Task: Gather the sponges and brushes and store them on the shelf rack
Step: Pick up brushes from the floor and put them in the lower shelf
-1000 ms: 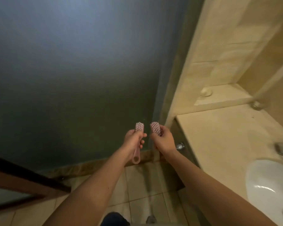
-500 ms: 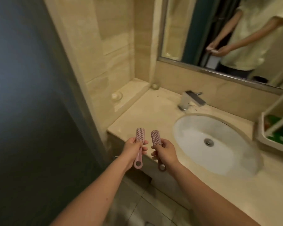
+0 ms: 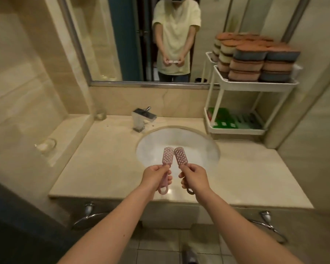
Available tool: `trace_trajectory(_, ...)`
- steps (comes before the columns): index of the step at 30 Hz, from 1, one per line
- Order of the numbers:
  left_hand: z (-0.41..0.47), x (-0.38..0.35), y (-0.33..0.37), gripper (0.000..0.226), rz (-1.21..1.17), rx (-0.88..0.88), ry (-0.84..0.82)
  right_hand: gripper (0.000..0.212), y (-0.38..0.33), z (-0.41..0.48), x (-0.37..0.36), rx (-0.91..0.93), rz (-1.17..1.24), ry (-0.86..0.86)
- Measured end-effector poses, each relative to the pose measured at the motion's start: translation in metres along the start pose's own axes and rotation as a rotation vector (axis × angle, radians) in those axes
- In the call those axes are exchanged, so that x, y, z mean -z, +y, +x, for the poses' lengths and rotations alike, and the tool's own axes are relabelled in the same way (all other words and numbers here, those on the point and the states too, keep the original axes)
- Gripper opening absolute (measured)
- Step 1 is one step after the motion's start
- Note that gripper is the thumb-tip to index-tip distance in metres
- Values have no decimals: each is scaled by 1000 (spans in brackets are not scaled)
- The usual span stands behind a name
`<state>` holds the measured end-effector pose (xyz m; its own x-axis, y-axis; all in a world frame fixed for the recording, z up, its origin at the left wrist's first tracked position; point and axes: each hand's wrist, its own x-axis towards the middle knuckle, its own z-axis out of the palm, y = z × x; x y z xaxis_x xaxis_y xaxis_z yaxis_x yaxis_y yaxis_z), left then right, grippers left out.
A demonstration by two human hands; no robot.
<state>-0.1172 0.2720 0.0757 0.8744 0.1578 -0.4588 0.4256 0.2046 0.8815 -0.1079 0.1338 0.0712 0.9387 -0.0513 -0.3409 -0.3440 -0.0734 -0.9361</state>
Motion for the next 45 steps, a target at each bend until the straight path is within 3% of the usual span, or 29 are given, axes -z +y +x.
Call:
trace_trajectory(9, 53, -99, 30, 11, 65, 24, -132, 15, -20, 59, 88, -63, 142, 228)
trace_trajectory(16, 117, -209, 51, 12, 228, -17, -179, 18, -51, 141, 178, -8, 78, 319)
trace_trajectory(18, 135, -241, 56, 13, 222, -19, -183, 13, -58, 166, 202, 16, 63, 315)
trace_trajectory(22, 170, -296, 67, 19, 229, -19, -166, 26, -66, 217, 244, 35, 18, 314)
trace_trajectory(30, 233, -368, 84, 17, 242, 13, -141, 26, -71, 305, 300, -64, -21, 251)
trace_trajectory(37, 289, -398, 92, 11, 487, -24, -72, 18, -86, 366, 308, -29, -138, 262)
trace_trajectory(41, 308, -404, 88, 11, 602, -62, -53, 25, -84, 391, 310, -20, -365, 236)
trace_trajectory(45, 321, -409, 86, 16, 597, -73, -64, 31, -78, 405, 310, -86, -386, 220)
